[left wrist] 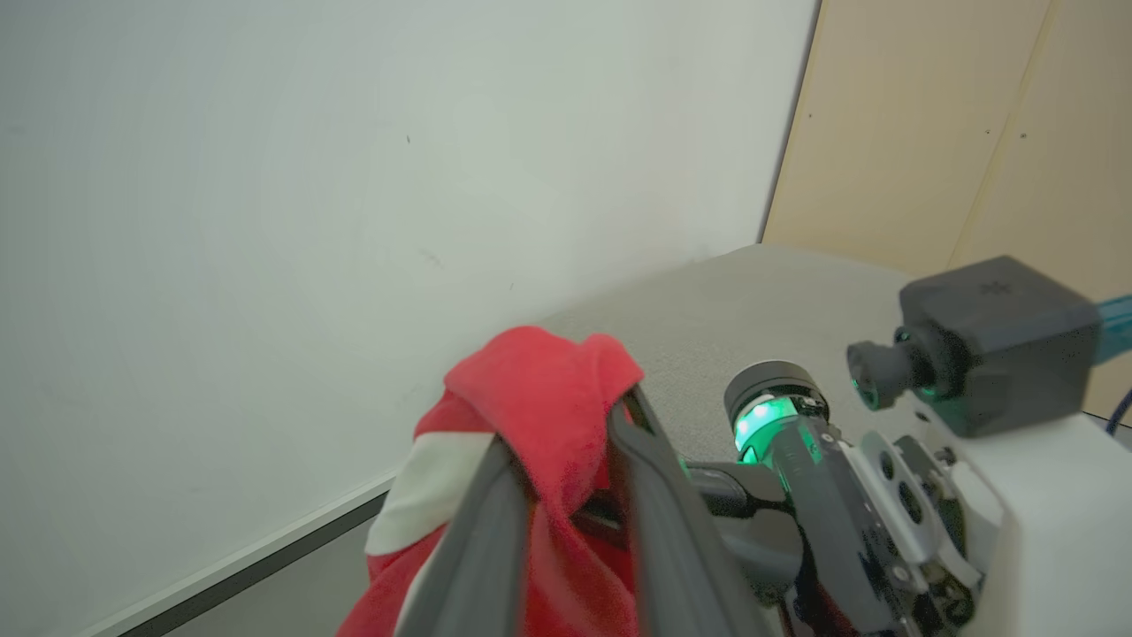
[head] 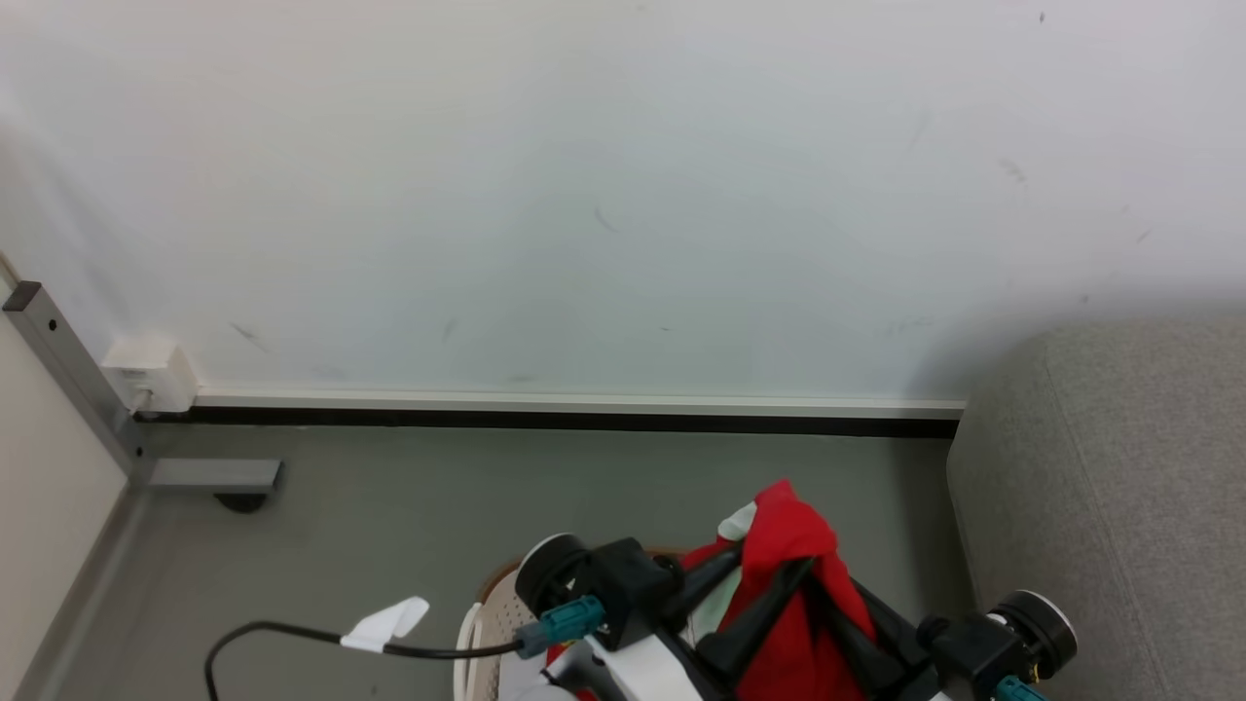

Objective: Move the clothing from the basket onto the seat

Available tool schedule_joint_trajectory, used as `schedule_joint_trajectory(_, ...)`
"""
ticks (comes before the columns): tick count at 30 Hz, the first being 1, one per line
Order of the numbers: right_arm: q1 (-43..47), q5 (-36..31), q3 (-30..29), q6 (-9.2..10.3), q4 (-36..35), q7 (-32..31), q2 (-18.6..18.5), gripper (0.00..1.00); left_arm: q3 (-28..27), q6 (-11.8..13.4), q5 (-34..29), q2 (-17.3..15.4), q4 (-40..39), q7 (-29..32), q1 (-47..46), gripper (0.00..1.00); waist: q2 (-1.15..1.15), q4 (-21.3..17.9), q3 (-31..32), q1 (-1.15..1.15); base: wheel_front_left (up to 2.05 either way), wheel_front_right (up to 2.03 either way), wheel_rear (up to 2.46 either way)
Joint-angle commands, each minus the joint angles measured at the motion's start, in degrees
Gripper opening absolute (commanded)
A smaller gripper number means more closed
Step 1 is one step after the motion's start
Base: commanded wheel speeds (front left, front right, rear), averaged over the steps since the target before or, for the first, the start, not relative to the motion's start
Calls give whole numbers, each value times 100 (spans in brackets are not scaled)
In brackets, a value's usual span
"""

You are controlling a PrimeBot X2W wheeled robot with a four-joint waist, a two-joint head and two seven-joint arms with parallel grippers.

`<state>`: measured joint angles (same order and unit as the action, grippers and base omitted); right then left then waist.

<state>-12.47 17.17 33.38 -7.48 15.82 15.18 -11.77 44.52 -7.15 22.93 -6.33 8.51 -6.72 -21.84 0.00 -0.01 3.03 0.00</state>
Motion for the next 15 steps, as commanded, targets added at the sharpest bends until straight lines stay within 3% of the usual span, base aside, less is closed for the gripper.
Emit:
schedule_joint_trajectory(1,46,54,-74,-3,-19,-5,-16,0,-23,41,15,-70,68,-45,51,100,0,-30,-22,0,0,0,0)
schedule_joint_trajectory(7,123,96,-314,-3,-105,-5,-105,0,19,93,-73,-92,250,-145,46,100,0,-121,-93,0,0,0,0)
schedule_joint_trajectory(15,228,43,-775,-3,-366,-4,-272,0,131,113,-77,-7,544,-331,-5,100,0,-614,-306,0,0,0,0)
